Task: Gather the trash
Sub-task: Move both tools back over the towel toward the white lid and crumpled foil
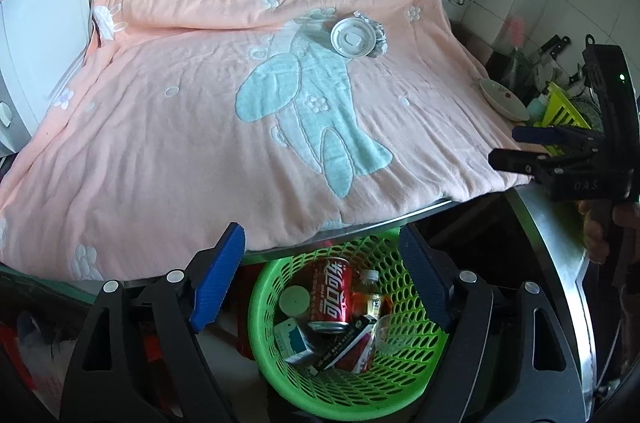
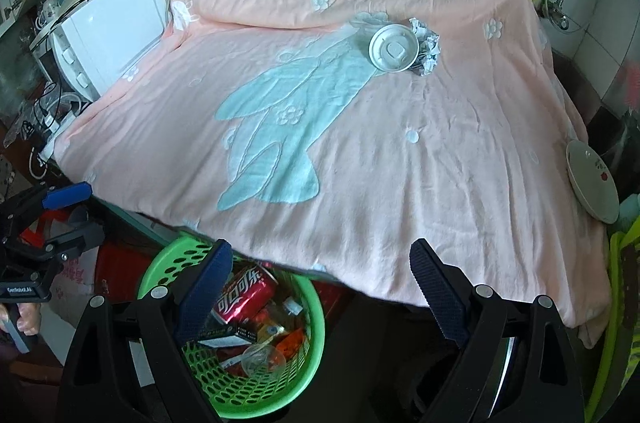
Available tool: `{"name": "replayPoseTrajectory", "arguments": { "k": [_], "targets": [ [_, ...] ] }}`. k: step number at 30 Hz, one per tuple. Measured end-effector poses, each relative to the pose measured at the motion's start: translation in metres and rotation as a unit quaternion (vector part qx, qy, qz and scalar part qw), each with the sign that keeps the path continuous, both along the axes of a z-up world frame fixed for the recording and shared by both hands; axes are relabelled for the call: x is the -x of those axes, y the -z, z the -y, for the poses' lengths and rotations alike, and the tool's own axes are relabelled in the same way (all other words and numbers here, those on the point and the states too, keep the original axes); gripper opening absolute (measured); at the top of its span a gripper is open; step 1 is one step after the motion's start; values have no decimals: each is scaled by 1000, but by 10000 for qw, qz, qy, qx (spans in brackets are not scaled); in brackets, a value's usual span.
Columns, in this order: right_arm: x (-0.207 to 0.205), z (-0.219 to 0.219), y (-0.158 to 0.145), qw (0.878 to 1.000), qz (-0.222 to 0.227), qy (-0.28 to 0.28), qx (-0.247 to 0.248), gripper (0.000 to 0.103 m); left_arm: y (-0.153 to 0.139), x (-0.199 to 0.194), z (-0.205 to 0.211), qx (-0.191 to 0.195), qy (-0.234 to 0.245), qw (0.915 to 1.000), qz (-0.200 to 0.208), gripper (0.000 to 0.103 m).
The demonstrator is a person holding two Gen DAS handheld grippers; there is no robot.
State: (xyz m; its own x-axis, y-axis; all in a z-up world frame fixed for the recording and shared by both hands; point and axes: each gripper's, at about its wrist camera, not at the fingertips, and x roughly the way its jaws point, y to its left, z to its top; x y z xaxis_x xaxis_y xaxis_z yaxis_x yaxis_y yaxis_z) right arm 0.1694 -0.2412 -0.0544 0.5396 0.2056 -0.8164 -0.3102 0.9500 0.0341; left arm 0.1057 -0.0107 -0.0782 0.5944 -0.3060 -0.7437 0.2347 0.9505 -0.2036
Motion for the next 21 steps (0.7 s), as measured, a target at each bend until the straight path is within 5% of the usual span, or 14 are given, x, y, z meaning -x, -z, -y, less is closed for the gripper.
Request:
{"name": "replayPoseTrajectory", "arguments": {
  "k": [10,21],
  "targets": [
    [-109,13,-8,9993,-27,322,-183,87,15,-43,-27,-21,-138,9997,-211,79],
    [-238,37,15,9942,-210,979,-400,87,25,-93,-62,-141,-243,9992,-285,79]
  ]
}}
